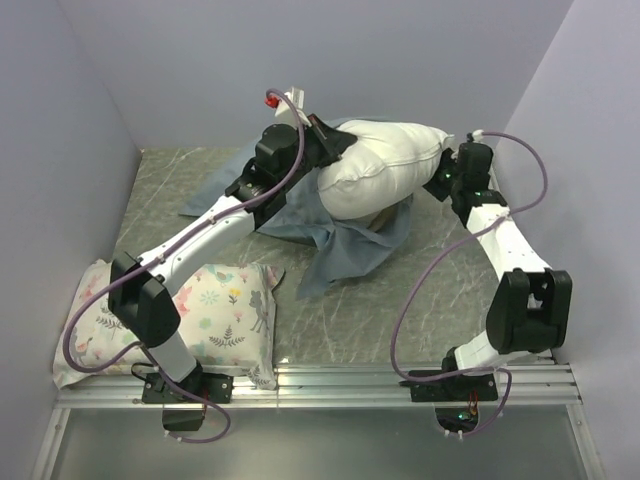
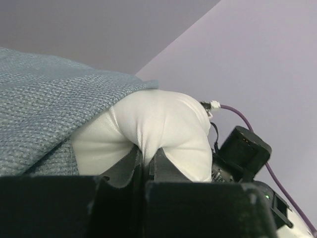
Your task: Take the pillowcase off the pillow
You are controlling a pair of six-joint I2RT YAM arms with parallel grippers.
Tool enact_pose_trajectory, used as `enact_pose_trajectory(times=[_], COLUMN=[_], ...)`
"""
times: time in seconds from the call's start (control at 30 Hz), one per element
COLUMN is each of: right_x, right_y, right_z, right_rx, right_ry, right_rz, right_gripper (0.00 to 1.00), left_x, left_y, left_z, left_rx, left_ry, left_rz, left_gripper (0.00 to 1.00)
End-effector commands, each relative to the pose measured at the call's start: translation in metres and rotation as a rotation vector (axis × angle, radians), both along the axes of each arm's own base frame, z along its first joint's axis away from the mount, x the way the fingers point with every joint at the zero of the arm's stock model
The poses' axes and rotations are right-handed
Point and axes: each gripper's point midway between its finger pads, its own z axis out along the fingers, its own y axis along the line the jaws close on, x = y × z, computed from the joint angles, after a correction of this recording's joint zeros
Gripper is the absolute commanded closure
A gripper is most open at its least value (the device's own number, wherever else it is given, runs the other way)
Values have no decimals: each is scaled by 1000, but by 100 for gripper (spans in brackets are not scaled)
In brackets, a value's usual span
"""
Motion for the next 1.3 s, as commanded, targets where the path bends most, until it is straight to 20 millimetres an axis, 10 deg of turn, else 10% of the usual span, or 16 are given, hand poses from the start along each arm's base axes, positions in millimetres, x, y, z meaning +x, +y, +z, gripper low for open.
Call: enact_pose_trajectory(times=[0.0,0.2,0.6,0.93,1.27], right_x=[-10,-21,-18,-44,-81], right_y=[-23,-65,-69,-89,-38], right_z=[36,21,41,77,97], right_rx=[-44,-122,-97,-115,-116], right_ry=[-56,-2,-67,-133,-216], right_rz=[-93,-261,-249,-335,-165], right_gripper=[28,24,24,24,25], left_x=[19,19,-6,11,27], left_y=[7,3,39,-4,-86], left_z=[40,23,31,12,-34], left_rx=[-124,-146,-40,-7,42], left_ry=[-92,-77,-116,-78,-19], left_rz=[97,113,386,347,129], left_gripper=[100,100,100,100,98])
